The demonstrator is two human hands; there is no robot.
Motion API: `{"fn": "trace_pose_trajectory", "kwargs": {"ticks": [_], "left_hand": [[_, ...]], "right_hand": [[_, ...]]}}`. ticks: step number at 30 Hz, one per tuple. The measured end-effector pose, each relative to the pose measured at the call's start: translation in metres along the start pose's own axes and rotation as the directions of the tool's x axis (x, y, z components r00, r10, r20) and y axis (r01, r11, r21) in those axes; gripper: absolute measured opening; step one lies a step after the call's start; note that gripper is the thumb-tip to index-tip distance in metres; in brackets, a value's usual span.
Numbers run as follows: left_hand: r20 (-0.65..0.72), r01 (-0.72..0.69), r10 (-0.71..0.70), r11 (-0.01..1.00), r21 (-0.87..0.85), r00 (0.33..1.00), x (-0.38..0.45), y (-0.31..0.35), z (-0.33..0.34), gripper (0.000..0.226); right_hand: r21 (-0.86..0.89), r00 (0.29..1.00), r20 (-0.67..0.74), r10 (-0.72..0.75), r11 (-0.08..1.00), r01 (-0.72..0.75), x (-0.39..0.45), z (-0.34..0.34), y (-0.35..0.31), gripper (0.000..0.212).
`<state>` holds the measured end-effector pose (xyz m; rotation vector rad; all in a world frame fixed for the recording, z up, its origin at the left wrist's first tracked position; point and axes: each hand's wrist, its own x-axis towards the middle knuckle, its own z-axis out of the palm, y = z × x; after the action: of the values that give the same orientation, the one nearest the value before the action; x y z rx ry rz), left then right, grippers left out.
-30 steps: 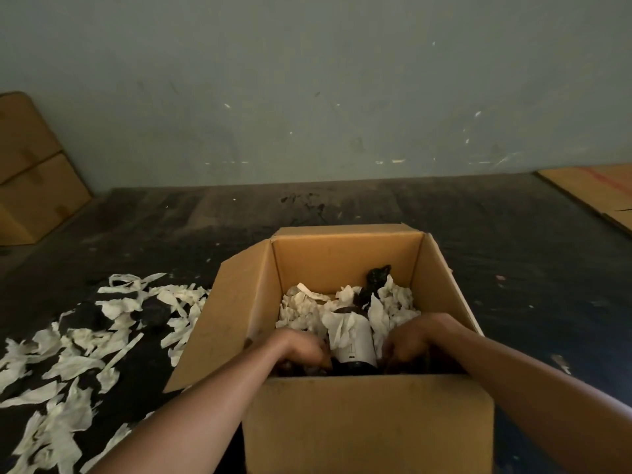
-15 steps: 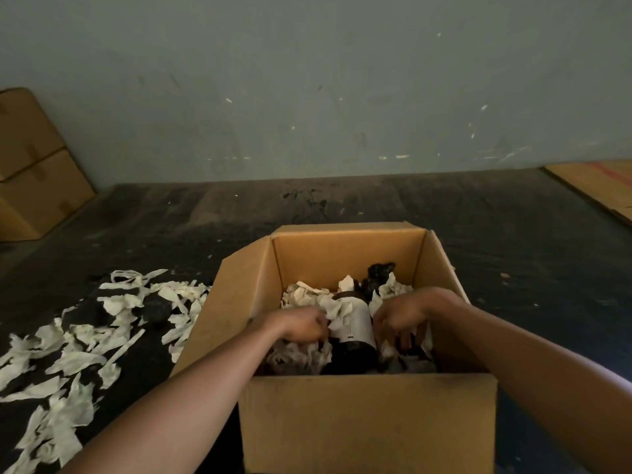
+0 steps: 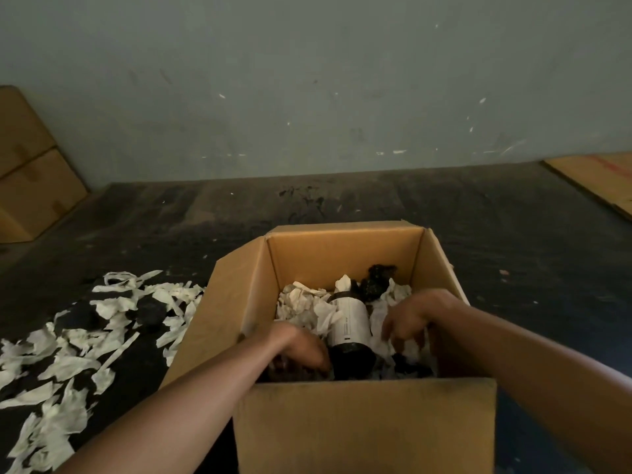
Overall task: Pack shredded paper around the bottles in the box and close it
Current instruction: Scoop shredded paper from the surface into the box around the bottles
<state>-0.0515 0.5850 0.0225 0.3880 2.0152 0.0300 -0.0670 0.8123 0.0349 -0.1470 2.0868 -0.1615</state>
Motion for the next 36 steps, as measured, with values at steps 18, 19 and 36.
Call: {"fn": "trace_pose_trajectory", "kwargs": {"ticks": [18,19,36], "left_hand": [[-0.444,-0.075,-0.142,0.896,-0.437,0.884,0.058,-0.024,-0.033,0.069],[-0.415,-0.082,-0.107,0.907,-0.413,0.903,0.067,-0.023,-0.027,0.069],[-0.689,0.192,-0.334,0.942,-0.277,0.644,-0.014,-0.002,-0.031,0.044]], "right_hand": [[0.141,0.926,-0.373,0.062,0.99,-0.01,0.102,-0.013,0.015,0.086],[0.095,0.93,-0.366,0.031,0.995,0.004,0.104,-0.007,0.012,0.083],[-0.299,0.993,-0.084,0.08,0.949,-0.102,0.021,0.002,-0.002,0.059]]}}
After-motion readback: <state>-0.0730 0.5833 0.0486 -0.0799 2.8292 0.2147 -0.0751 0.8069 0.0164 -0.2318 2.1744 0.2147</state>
